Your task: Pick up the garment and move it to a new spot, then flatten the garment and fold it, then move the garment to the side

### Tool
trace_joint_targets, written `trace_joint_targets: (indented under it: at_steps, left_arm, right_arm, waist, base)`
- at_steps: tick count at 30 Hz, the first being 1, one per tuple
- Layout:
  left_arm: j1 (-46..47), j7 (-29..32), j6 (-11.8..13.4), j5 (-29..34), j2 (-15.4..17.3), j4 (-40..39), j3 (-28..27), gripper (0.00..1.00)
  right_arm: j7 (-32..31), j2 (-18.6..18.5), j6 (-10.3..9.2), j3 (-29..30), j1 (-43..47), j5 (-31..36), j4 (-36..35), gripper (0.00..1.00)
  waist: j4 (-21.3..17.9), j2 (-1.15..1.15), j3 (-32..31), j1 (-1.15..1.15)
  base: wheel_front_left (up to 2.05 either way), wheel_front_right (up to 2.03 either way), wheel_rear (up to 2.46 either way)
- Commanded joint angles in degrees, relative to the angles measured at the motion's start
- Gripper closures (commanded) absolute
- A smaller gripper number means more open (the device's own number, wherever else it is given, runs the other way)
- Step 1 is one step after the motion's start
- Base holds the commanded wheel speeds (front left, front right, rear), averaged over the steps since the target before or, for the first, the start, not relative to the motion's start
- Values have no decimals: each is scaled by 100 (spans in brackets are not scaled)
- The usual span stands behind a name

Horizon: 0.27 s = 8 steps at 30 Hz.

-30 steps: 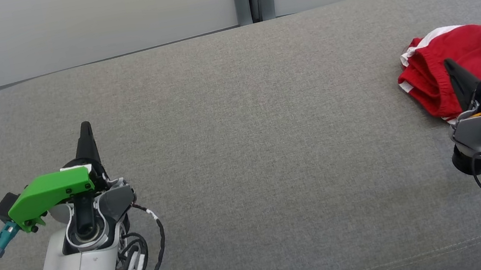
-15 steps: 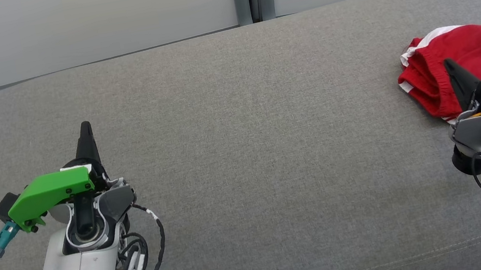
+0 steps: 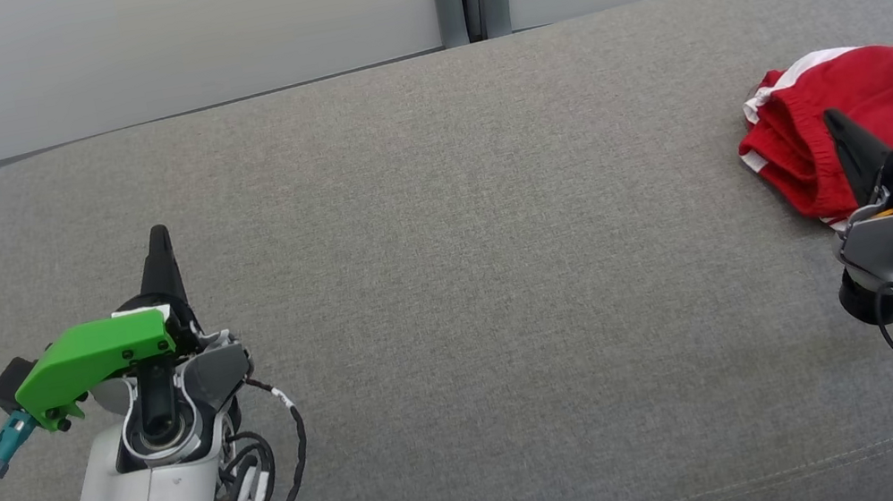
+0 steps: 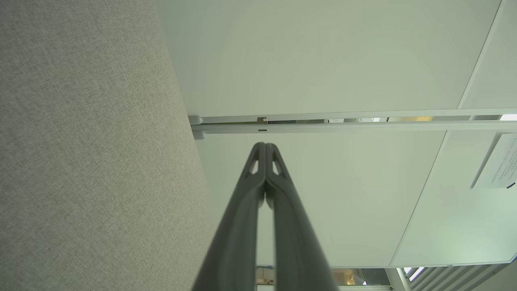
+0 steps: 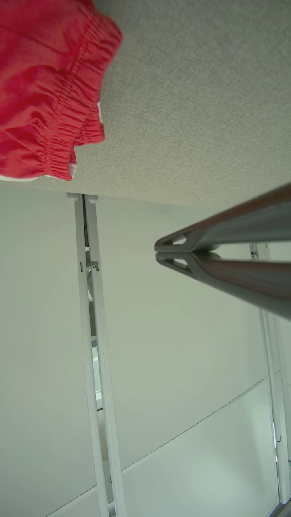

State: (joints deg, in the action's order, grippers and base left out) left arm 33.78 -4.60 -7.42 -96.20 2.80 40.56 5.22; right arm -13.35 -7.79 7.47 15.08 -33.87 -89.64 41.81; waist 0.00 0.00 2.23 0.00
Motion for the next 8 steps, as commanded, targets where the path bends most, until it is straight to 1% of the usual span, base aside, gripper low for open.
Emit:
trace_joint_targets:
  at_steps: [1, 8]
  left_arm:
    - [69, 7, -26, -5, 5, -10, -23, 100]
    - [69, 7, -26, -5, 5, -11, -22, 100]
  right_arm:
    - [3, -17, 4, -3, -47, -21, 9, 100]
    - [5, -18, 4, -5, -47, -24, 9, 100]
  waist:
    - [0, 0, 0, 0]
    - [0, 0, 0, 0]
  base:
    - [0, 0, 0]
    - [0, 0, 0]
